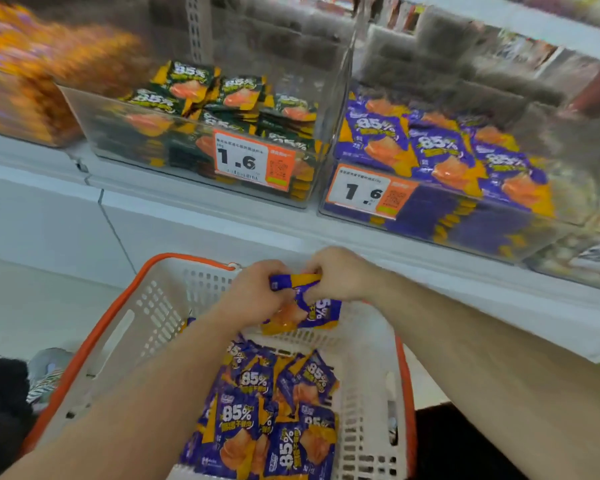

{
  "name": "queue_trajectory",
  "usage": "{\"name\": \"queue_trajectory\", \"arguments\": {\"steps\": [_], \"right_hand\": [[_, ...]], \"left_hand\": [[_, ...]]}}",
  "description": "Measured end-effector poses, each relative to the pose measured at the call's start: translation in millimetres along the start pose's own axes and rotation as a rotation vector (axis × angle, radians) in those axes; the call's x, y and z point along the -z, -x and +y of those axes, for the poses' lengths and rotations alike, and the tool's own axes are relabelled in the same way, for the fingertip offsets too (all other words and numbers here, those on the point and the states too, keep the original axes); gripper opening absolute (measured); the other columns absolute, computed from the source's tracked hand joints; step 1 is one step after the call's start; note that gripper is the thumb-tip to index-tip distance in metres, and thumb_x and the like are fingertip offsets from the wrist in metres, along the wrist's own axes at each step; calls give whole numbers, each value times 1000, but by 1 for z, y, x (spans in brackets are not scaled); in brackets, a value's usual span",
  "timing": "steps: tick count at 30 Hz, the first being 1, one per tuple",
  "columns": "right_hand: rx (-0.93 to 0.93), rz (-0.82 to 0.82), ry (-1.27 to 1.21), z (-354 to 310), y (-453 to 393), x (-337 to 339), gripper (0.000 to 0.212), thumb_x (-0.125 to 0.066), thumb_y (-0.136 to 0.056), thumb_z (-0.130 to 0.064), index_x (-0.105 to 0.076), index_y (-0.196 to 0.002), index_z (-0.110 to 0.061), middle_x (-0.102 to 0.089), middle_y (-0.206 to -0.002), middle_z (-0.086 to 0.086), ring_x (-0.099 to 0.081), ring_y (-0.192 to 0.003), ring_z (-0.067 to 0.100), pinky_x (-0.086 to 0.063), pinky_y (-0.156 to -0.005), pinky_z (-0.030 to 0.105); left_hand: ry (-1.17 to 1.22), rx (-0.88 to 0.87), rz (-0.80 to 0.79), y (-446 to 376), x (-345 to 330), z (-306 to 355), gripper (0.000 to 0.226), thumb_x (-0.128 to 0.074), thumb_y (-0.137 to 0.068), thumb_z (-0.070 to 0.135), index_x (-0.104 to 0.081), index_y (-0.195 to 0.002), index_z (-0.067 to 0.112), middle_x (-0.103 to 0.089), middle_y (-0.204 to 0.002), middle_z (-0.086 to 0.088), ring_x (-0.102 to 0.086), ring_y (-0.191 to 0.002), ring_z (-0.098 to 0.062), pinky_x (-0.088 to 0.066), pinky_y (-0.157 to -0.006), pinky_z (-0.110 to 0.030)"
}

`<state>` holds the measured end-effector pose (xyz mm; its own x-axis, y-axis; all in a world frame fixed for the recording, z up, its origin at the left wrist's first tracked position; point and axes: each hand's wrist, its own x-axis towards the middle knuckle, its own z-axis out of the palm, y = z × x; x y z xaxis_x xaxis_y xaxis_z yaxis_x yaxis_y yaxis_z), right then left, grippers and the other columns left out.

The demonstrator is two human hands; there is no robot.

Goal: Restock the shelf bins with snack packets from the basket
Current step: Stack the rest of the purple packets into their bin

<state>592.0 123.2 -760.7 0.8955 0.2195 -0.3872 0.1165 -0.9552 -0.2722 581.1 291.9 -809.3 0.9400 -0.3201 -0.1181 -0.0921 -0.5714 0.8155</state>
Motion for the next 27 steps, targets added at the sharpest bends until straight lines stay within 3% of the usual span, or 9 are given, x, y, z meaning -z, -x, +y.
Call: {"name": "queue_trajectory", "arguments": {"steps": [4, 8, 10, 13, 15, 19, 21, 24, 27], "right_hand": [[-97, 445, -351, 2, 32, 25, 45, -81, -76, -33, -56, -110, -19, -63, -103, -7, -60, -92, 12, -50, -82, 31], [-126, 731, -596, -6, 65, 36, 41, -79, -80, -30, -40, -89, -21, -57, -83, -9, -56, -71, 8, -47, -63, 27], [-125, 811, -674, -11, 74, 37, 40, -78, -78, -32, -38, -81, -27, -53, -73, -5, -53, -64, 13, -44, -61, 27], [-70, 887, -904, -24, 81, 35, 33, -74, -71, -35, -42, -76, -39, -62, -77, -1, -66, -73, 25, -55, -74, 47], [-33, 908, -1035, -29, 81, 37, 38, -74, -77, -16, -47, -82, -42, -67, -86, -4, -69, -80, 24, -56, -76, 52], [-11, 921, -1135, -41, 81, 46, 36, -67, -85, 2, -54, -94, -31, -64, -92, -4, -60, -64, -4, -51, -55, 19], [-49, 912, -1180, -41, 78, 54, 36, -63, -85, 5, -57, -92, -30, -63, -96, 1, -60, -67, 5, -48, -52, 18], [-136, 950, -1258, -35, 78, 84, 37, -59, -86, 6, -60, -98, -29, -64, -108, 4, -64, -89, 18, -57, -71, 35], [-198, 1033, -1234, -12, 69, 127, 41, -55, -87, 7, -61, -116, -22, -63, -108, 3, -64, -87, 19, -56, -69, 36]], "left_hand": [[263, -1, 101, 5, 26, 19, 17, -73, -82, 4, -62, -77, 17, -66, -64, -5, -60, -54, -13, -49, -57, -29], [574, -36, 227, 12, 39, 51, 15, -69, -85, -1, -61, -81, 10, -67, -64, 0, -61, -52, -7, -48, -51, -20], [712, -55, 291, 13, 40, 66, 15, -68, -85, -2, -61, -82, 11, -69, -68, -1, -63, -59, -12, -53, -58, -26], [855, -50, 380, 12, 41, 87, 11, -68, -87, 2, -64, -89, 12, -71, -85, -13, -66, -74, -26, -57, -72, -43], [926, -58, 406, 10, 43, 101, 8, -67, -88, 4, -64, -92, 10, -71, -88, -13, -67, -75, -25, -59, -70, -42], [1017, -70, 344, 8, 44, 122, 9, -64, -91, 5, -61, -99, 5, -72, -90, -12, -69, -69, -19, -59, -61, -33], [936, -61, 361, 5, 42, 130, 3, -63, -93, 12, -61, -94, 10, -72, -89, -10, -69, -68, -16, -58, -60, -32], [501, -185, 512, -8, 47, 144, 16, -51, -99, 29, -56, -84, 24, -65, -83, 4, -62, -73, -5, -51, -66, -20], [111, -401, 664, -33, 65, 158, 20, -48, -97, 32, -59, -108, 20, -60, -107, 3, -56, -102, -15, -47, -87, -33]]}}
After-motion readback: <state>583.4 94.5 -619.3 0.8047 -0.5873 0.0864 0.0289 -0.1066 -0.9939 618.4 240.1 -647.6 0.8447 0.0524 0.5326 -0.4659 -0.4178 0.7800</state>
